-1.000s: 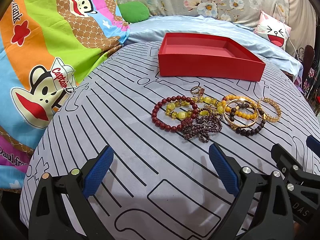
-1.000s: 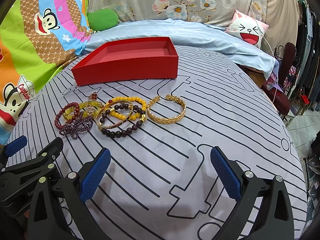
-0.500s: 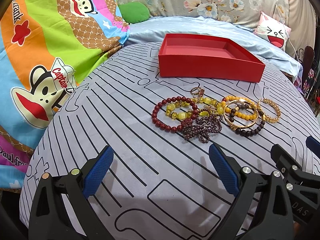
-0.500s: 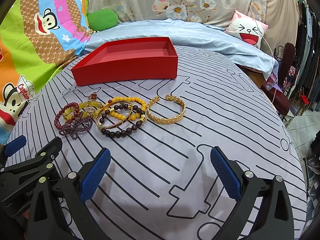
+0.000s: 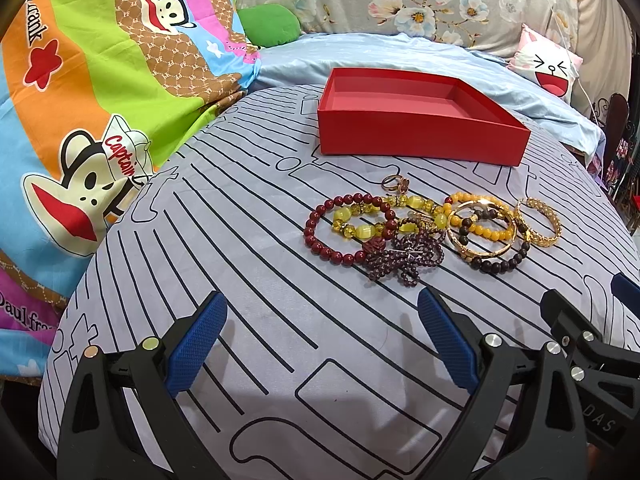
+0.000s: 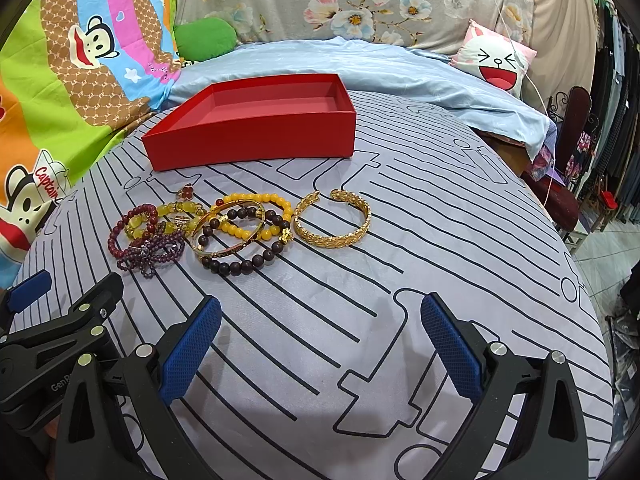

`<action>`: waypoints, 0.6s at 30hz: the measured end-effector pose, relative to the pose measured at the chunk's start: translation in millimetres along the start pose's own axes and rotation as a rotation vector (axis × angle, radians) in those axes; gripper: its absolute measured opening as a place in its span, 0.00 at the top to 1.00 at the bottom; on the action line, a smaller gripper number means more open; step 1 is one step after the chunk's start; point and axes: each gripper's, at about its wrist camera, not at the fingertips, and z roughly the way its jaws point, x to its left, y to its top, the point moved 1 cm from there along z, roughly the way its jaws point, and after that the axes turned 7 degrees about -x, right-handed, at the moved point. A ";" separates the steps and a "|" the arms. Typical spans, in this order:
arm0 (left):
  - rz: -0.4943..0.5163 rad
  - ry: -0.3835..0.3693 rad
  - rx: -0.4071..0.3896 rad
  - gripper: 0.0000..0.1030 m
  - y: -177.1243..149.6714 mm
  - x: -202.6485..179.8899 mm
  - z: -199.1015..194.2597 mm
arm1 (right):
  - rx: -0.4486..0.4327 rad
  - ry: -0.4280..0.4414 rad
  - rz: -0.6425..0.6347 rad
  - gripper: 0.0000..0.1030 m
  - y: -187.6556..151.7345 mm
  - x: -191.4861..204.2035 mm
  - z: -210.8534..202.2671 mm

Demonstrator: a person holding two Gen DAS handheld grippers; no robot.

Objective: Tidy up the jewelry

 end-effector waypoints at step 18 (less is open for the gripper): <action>-0.001 0.002 -0.006 0.11 2.5 1.5 -2.1 | 0.000 -0.001 -0.001 0.06 0.2 0.3 0.1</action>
